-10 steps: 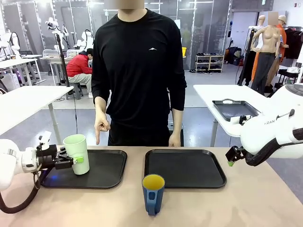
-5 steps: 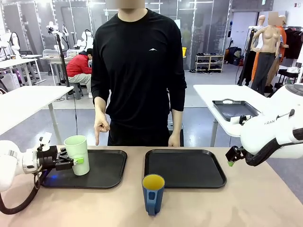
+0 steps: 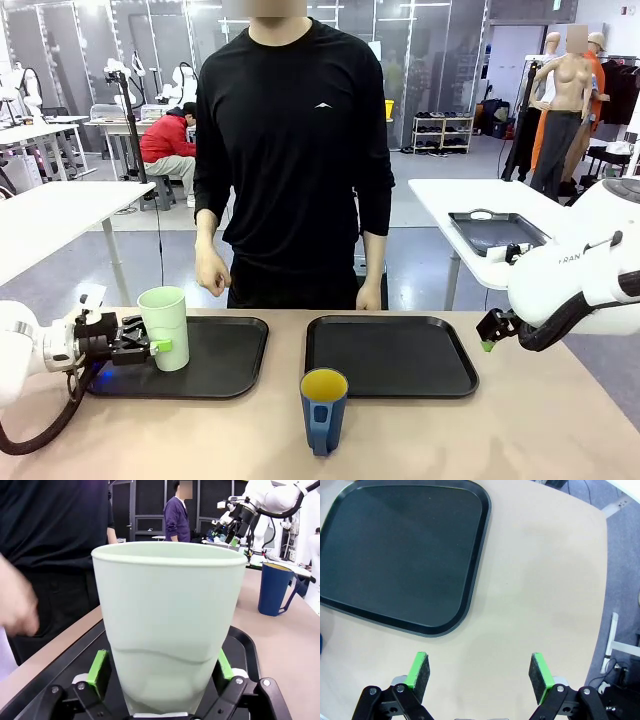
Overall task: Sort and store the cups by type.
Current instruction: Place the picked Reusable plastic cup into the Flat Tray indicated by the person.
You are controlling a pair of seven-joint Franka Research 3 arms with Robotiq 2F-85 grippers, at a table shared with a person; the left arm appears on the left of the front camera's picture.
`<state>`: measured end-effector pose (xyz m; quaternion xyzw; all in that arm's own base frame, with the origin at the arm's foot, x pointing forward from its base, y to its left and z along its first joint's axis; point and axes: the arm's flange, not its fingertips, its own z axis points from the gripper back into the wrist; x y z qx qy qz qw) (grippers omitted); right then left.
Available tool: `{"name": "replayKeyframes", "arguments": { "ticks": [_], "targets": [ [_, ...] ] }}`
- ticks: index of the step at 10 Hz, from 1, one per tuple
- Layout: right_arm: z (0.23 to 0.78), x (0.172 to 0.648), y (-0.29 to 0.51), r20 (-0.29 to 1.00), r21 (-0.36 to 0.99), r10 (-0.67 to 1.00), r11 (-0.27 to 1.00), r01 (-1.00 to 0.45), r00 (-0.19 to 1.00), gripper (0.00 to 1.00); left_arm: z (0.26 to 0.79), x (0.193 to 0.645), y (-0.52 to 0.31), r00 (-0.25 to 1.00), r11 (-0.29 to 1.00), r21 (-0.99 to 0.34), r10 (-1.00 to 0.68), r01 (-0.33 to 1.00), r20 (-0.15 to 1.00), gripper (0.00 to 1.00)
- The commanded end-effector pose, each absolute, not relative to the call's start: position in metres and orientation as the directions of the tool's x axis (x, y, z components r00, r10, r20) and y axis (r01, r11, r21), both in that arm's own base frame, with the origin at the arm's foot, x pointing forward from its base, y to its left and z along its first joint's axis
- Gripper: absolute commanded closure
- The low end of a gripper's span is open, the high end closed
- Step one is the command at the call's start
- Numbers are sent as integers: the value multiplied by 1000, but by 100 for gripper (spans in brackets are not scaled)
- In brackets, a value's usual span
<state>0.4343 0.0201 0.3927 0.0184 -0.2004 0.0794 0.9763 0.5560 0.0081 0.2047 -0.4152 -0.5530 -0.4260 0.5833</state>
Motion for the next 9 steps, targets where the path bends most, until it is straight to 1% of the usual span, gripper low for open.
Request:
{"name": "replayKeyframes", "arguments": {
  "ticks": [1, 4, 6, 9],
  "targets": [
    [392, 435, 19, 393, 9, 145, 987, -161, 908, 0, 198, 553, 17, 13, 320, 7, -61, 947, 998, 0],
    [392, 435, 19, 393, 9, 145, 987, -161, 908, 0, 207, 540, 42, 25, 360, -16, -20, 933, 999, 0],
    [392, 435, 19, 393, 9, 145, 987, -161, 908, 0, 213, 529, 56, 21, 367, 3, -62, 930, 998, 0],
    [392, 435, 19, 393, 9, 145, 987, -161, 908, 0, 235, 507, 81, 22, 388, 36, -144, 921, 989, 0]
  ]
}}
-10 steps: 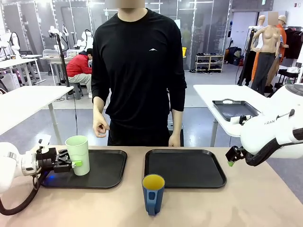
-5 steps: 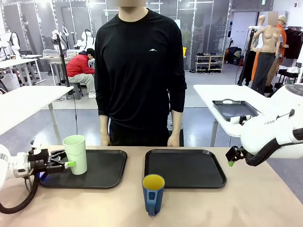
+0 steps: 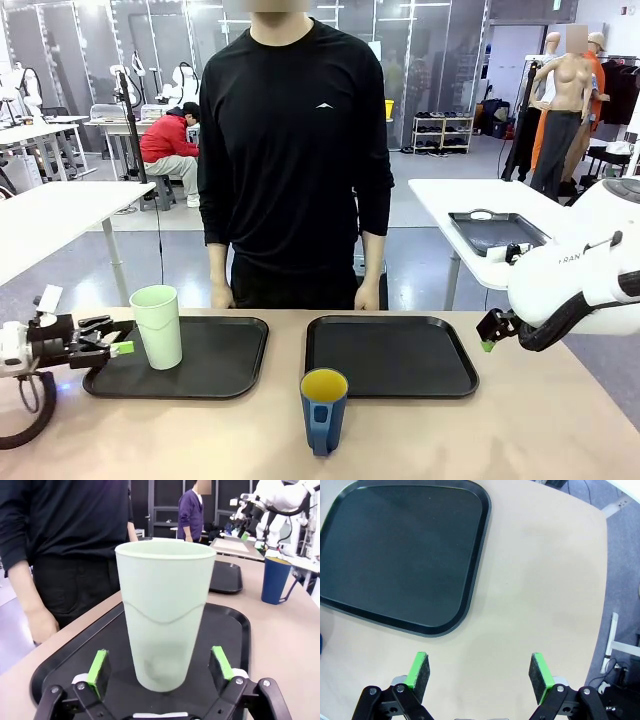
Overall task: Sort and store the cups by type.
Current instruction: Place the picked Reusable plastic cup into the Flat Tray indicated by the person.
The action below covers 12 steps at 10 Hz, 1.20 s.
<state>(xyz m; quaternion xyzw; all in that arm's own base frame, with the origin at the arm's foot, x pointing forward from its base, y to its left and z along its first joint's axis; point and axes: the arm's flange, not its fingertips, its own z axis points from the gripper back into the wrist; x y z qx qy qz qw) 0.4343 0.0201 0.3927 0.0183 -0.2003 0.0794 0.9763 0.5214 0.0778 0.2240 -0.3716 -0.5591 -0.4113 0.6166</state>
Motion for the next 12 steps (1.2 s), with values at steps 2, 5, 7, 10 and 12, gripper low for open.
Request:
{"name": "replayKeyframes", "arguments": {
  "ticks": [2, 5, 7, 10, 12],
  "targets": [
    [392, 435, 19, 393, 9, 145, 987, -161, 908, 0, 258, 491, 97, 27, 394, 51, -190, 918, 981, 0],
    [392, 435, 19, 393, 9, 145, 987, -161, 908, 0, 288, 475, 106, 6, 345, 102, -299, 933, 954, 0],
    [392, 435, 19, 393, 9, 145, 987, -161, 908, 0, 300, 471, 107, 45, 361, 99, -369, 927, 928, 0],
    [392, 435, 19, 393, 9, 145, 987, -161, 908, 0, 320, 468, 110, 55, 391, 153, -473, 908, 879, 0],
    [392, 435, 19, 393, 9, 145, 987, -161, 908, 0, 328, 467, 109, 66, 386, 148, -490, 911, 869, 0]
  ]
}}
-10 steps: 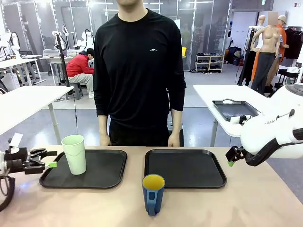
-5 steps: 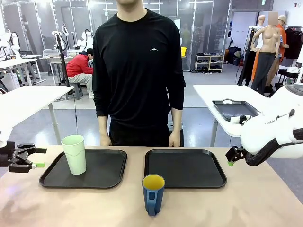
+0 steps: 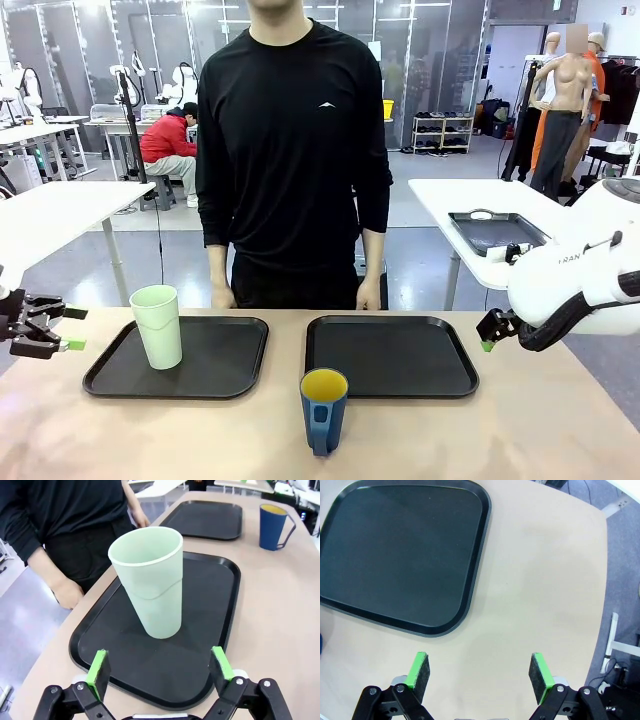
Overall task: Sort and store the cups by type.
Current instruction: Place the picked Reusable plastic cup into the Flat Tray indicated by the person, then pick up the Handle plastic cup and place it into the empty Flat Tray.
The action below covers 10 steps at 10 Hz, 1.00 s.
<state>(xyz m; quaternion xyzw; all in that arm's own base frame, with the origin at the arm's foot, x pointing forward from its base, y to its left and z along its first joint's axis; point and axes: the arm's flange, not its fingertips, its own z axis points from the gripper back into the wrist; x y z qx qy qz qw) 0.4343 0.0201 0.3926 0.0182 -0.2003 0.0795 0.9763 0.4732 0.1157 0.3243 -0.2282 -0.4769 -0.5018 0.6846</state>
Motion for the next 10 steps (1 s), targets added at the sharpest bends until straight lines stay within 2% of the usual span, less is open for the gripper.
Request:
{"name": "replayKeyframes", "arguments": {
  "ticks": [1, 10],
  "targets": [
    [392, 435, 19, 393, 9, 145, 987, -161, 908, 0, 319, 474, 117, 36, 393, 165, -457, 905, 889, 0],
    [392, 435, 19, 393, 9, 145, 987, -161, 908, 0, 319, 474, 117, 36, 393, 165, -457, 905, 889, 0]
  ]
}}
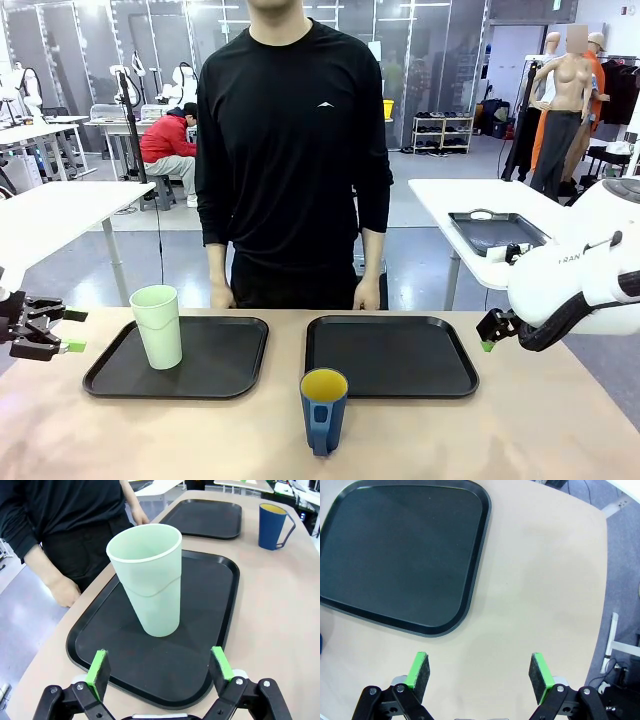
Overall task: Sort and store the cups by type.
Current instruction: Pick up the Handle plastic cup and place it into the empty Flat Tray.
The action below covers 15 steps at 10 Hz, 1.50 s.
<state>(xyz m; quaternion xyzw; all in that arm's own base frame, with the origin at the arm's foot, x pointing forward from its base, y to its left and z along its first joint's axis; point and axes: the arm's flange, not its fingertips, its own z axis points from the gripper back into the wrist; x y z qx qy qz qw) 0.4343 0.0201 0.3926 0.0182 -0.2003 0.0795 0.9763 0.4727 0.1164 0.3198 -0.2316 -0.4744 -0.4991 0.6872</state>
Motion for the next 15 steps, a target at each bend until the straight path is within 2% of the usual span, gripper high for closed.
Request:
{"name": "replayKeyframes", "arguments": {
  "ticks": [1, 15],
  "targets": [
    [392, 435, 19, 393, 9, 145, 987, -161, 908, 0, 319, 474, 117, 36, 393, 165, -457, 905, 889, 0],
    [392, 435, 19, 393, 9, 145, 987, -161, 908, 0, 319, 474, 117, 36, 393, 165, -457, 905, 889, 0]
  ]
}}
